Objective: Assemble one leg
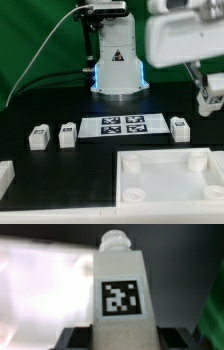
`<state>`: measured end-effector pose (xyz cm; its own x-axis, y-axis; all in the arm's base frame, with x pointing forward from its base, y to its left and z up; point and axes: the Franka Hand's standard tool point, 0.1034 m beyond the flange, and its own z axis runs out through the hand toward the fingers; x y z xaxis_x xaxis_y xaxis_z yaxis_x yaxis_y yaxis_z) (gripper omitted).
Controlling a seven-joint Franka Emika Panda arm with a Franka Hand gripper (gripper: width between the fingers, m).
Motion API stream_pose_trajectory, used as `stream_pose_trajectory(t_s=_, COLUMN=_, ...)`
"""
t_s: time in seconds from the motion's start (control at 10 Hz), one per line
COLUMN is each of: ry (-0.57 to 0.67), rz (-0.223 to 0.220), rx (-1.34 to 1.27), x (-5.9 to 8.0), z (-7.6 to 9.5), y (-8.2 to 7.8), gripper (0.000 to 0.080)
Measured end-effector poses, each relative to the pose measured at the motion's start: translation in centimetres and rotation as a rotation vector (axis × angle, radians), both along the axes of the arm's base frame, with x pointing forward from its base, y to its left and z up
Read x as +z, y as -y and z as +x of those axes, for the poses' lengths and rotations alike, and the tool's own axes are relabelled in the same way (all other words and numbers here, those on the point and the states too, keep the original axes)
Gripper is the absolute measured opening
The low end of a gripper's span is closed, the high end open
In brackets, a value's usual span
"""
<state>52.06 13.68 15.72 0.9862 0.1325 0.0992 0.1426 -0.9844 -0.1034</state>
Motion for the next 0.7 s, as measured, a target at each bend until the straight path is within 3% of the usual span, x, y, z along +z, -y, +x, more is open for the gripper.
stream_pose_trajectory(t_s=0.1, ry=0.122, rz=0.006, rx=0.01, x=2.0, z=3.1, y=1.5, gripper=0.0294)
stream_pose_trajectory(t_s=0.3, ry=0.307, rz=0.016, rx=-0.007, x=4.6, z=7.2, y=2.8, gripper=0.0294)
stream_pose_trajectory(t_s=0.4, ry=0.435, rz=0.027, rx=-0.019, x=4.6, z=7.2, y=2.7, gripper=0.0294)
stream_pose_trajectory(t_s=0.5, ry=0.531, rz=0.028, rx=-0.024, x=3.8, z=6.2, y=3.0, gripper=0.0294)
stream_pose_trajectory(t_s=0.7, ry=0.548, rz=0.029, rx=-0.028, x=3.4, z=6.1, y=3.1, gripper=0.0294)
